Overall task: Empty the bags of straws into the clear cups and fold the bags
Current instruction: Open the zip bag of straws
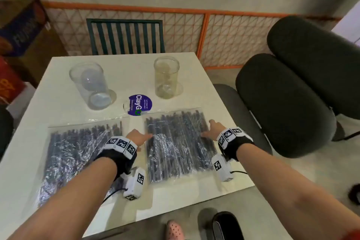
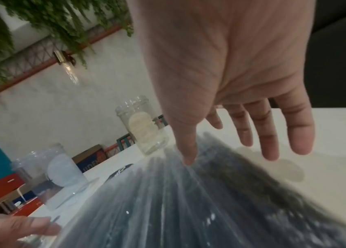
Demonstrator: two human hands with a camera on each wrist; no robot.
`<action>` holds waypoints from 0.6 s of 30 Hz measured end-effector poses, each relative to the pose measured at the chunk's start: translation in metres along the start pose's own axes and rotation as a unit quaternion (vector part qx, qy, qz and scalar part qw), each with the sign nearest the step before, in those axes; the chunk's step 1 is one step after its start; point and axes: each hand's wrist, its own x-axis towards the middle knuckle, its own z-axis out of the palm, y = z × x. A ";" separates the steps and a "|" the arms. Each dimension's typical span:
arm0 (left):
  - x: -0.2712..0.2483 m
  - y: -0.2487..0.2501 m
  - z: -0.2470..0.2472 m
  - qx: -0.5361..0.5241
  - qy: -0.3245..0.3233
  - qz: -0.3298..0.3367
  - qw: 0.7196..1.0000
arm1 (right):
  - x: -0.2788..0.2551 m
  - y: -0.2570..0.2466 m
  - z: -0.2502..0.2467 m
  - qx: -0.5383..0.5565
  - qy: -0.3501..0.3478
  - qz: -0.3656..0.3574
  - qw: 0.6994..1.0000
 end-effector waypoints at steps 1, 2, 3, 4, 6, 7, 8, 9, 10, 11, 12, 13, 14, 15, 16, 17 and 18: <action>0.000 0.002 0.005 -0.033 -0.003 -0.007 0.999 | 0.001 0.000 0.003 0.014 -0.010 0.001 1.000; 0.004 0.002 0.009 -0.060 0.001 -0.014 0.998 | 0.004 0.001 0.005 0.028 -0.013 0.004 1.000; 0.005 0.002 0.013 -0.079 -0.003 -0.027 0.997 | 0.005 0.002 0.007 0.038 -0.021 0.008 0.999; 0.009 0.002 0.018 -0.101 -0.003 -0.037 0.994 | 0.007 0.002 0.009 0.049 -0.027 0.016 0.998; 0.014 0.001 0.023 -0.090 -0.010 -0.048 0.995 | 0.012 0.000 0.010 0.078 -0.053 0.019 0.995; 0.017 0.001 0.022 -0.075 -0.023 -0.042 0.996 | 0.013 -0.002 0.008 0.100 -0.062 0.014 0.993; 0.018 0.003 0.021 -0.079 -0.039 -0.036 0.996 | 0.016 -0.004 0.006 0.117 -0.059 0.008 0.991; 0.018 0.007 0.020 -0.111 -0.053 -0.029 0.992 | 0.018 -0.005 0.004 0.136 -0.055 -0.003 0.989; 0.015 0.012 0.017 -0.160 -0.069 -0.024 0.984 | 0.020 -0.006 0.000 0.155 -0.047 -0.018 0.987; 0.010 0.018 0.013 -0.198 -0.075 -0.013 0.977 | 0.021 -0.007 -0.005 0.181 -0.037 -0.034 0.982; 0.010 0.023 0.009 -0.225 -0.058 -0.004 0.973 | 0.022 -0.007 -0.011 0.214 -0.020 -0.054 0.975; 0.011 0.028 0.005 -0.245 -0.031 0.013 0.969 | 0.022 -0.007 -0.019 0.247 0.001 -0.074 0.966; 0.013 0.031 0.001 -0.252 0.003 0.038 0.967 | 0.022 -0.006 -0.027 0.279 0.025 -0.094 0.955; 0.014 0.035 -0.004 -0.260 0.035 0.065 0.963 | 0.021 -0.006 -0.035 0.315 0.041 -0.113 0.941; 0.016 0.039 -0.008 -0.273 0.061 0.086 0.956 | 0.020 -0.006 -0.043 0.358 0.053 -0.132 0.923; 0.017 0.042 -0.012 -0.285 0.071 0.112 0.949 | 0.017 -0.008 -0.050 0.403 0.050 -0.152 0.901; 0.019 0.045 -0.016 -0.288 0.072 0.136 0.945 | 0.014 -0.010 -0.056 0.448 0.045 -0.164 0.878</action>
